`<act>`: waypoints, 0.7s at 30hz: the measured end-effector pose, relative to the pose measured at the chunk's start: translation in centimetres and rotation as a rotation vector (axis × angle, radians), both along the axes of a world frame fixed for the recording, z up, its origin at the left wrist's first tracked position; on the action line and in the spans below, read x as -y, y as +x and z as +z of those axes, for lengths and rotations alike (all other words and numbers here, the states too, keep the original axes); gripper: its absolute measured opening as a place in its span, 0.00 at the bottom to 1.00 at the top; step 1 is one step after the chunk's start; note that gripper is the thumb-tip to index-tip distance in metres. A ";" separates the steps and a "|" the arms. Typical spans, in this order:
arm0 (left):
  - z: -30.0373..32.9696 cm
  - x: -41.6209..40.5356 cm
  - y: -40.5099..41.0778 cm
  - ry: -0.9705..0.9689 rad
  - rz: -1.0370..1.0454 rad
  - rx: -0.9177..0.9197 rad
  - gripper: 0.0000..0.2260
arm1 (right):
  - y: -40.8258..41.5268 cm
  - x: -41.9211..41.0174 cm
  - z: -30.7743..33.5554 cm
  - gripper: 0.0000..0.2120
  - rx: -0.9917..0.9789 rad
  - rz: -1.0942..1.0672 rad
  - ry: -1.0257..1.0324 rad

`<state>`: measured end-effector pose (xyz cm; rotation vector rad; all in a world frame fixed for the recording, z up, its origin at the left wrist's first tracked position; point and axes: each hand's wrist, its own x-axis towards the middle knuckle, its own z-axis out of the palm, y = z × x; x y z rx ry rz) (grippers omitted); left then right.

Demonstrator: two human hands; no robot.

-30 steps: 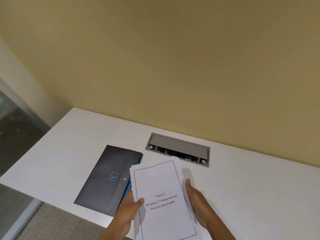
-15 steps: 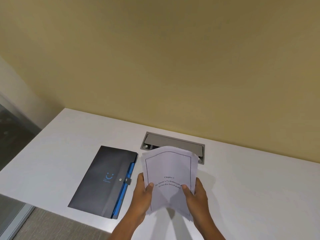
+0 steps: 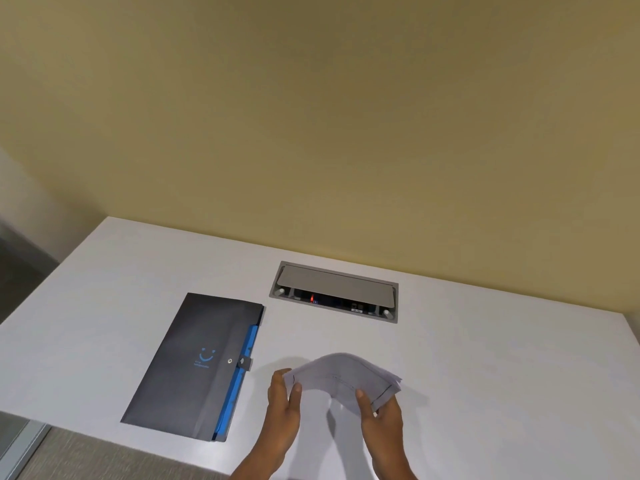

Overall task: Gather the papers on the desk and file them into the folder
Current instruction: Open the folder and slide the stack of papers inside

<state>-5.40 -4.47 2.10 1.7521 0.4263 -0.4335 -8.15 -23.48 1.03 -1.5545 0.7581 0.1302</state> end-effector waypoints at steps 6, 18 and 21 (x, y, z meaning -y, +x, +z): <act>0.0 0.6 0.4 -0.007 -0.021 0.026 0.12 | 0.5 -0.4 -0.1 0.17 0.028 -0.033 0.026; -0.4 -0.6 -0.3 0.157 -0.141 0.128 0.15 | -0.2 -0.1 -1.2 0.10 -0.027 -0.023 0.008; -1.4 -2.5 0.0 0.422 -0.102 0.227 0.18 | 0.0 0.2 -1.2 0.08 -0.046 -0.056 -0.040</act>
